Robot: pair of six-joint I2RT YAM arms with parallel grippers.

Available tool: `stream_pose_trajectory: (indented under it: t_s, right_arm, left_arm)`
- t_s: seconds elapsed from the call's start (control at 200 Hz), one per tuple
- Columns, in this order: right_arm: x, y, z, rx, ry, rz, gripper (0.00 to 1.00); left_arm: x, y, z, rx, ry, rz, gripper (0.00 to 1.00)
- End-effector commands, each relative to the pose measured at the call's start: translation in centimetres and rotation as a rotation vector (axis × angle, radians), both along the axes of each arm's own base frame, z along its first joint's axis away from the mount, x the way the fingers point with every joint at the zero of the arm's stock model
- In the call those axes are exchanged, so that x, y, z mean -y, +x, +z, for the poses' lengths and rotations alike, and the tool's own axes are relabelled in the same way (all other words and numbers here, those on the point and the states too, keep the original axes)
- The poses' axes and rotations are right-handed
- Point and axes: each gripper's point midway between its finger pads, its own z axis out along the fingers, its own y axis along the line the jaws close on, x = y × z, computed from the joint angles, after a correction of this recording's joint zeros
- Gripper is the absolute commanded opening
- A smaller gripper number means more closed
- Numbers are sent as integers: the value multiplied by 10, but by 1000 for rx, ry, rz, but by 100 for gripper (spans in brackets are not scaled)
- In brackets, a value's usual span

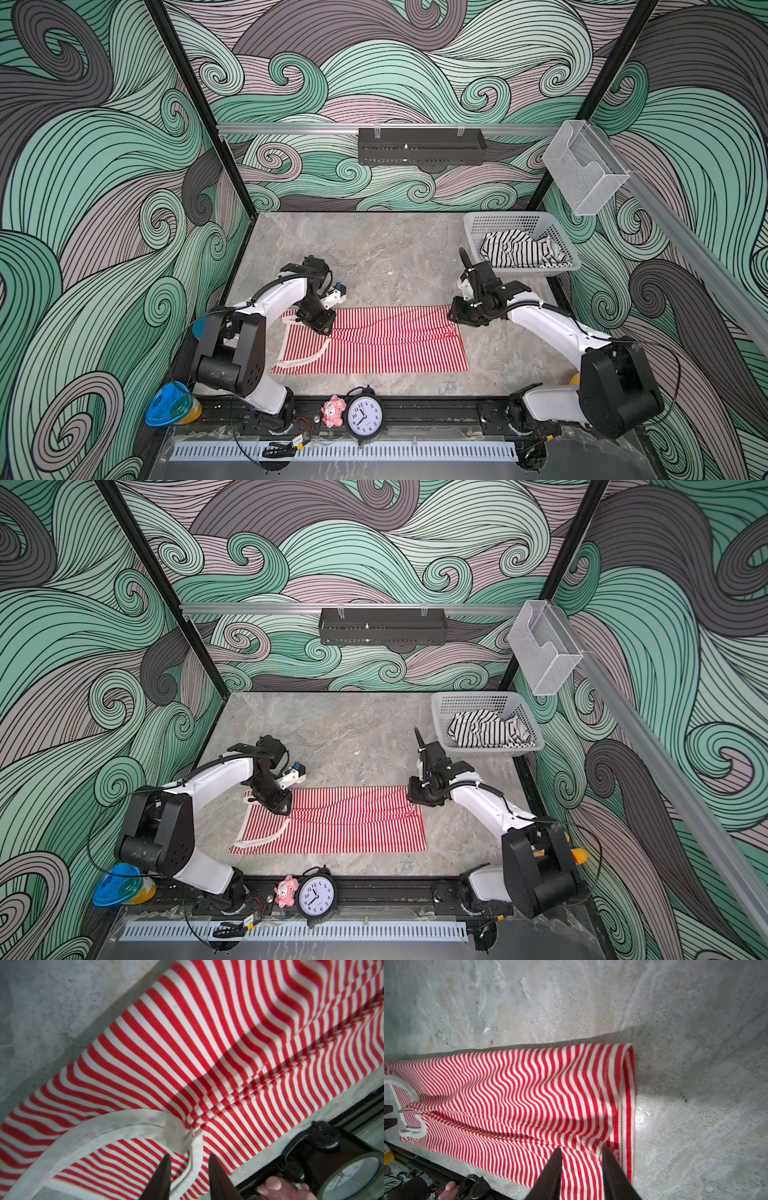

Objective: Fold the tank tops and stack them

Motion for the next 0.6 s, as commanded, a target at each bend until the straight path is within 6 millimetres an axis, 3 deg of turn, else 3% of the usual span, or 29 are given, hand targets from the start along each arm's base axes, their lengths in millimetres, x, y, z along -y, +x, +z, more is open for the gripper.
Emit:
stream_pose_trajectory:
  t_s: [0.0,0.265,0.596]
  right_arm:
    - [-11,8,5,14,4,-10,28]
    - [-24,1,-30,-87,-39,22,7]
    - [-9,-41,-60,-194,-96,18,4]
  left_arm:
    - [7,9,8,10,-14,-11,33]
    - [16,18,-25,-58,29,-40,25]
    - [0,-10,-49,-137,156,-135,23]
